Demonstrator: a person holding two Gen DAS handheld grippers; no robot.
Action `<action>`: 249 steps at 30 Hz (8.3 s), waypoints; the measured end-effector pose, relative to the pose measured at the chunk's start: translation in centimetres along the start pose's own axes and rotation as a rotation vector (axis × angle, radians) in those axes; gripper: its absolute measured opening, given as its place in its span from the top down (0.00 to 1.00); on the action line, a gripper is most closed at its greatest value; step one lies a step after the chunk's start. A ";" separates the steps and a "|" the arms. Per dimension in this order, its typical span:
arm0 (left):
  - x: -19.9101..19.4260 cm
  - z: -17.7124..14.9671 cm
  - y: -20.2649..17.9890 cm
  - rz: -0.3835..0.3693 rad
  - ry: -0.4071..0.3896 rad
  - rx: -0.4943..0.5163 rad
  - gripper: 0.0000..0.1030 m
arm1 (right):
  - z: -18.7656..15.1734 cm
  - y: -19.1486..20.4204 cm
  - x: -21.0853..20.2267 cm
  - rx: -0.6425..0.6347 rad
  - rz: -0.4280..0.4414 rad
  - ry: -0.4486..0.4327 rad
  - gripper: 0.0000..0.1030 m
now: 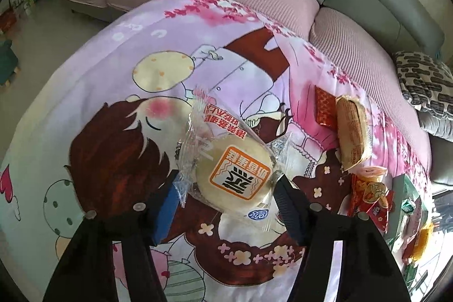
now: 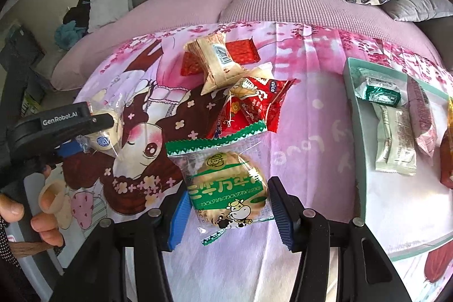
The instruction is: Organize snacks
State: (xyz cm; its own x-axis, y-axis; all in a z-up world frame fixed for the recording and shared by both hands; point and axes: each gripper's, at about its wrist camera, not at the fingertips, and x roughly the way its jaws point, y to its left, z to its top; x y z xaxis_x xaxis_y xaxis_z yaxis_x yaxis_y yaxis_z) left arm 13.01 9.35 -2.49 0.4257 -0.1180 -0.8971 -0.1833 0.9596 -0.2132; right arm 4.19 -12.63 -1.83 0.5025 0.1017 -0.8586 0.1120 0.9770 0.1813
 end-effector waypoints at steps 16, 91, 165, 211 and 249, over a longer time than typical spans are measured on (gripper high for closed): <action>-2.8 -1.0 -3.2 -0.009 -0.058 0.039 0.36 | 0.4 -2.7 -5.3 0.062 0.028 -0.114 0.46; -2.4 -15.3 -27.0 -0.278 0.010 0.621 0.26 | -4.4 -25.6 -8.6 0.569 -0.233 -0.096 0.31; -3.4 -1.3 -3.3 0.146 -0.160 -0.051 0.02 | 0.2 -9.8 -7.4 0.202 -0.015 -0.267 0.00; 3.8 0.2 -11.3 -0.151 0.092 0.095 0.03 | 5.7 -8.1 -0.3 0.186 -0.040 -0.165 0.26; 5.9 -2.6 -15.5 -0.424 0.258 0.106 0.47 | 5.0 -11.9 -0.2 0.316 -0.072 -0.134 0.26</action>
State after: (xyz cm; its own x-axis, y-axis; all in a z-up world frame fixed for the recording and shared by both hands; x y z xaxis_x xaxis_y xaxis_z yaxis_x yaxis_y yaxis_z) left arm 16.05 -6.94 -5.52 0.2077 -0.5491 -0.8096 0.0544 0.8328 -0.5509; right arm 7.08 -25.19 -1.45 0.5893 -0.0108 -0.8079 0.4000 0.8727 0.2801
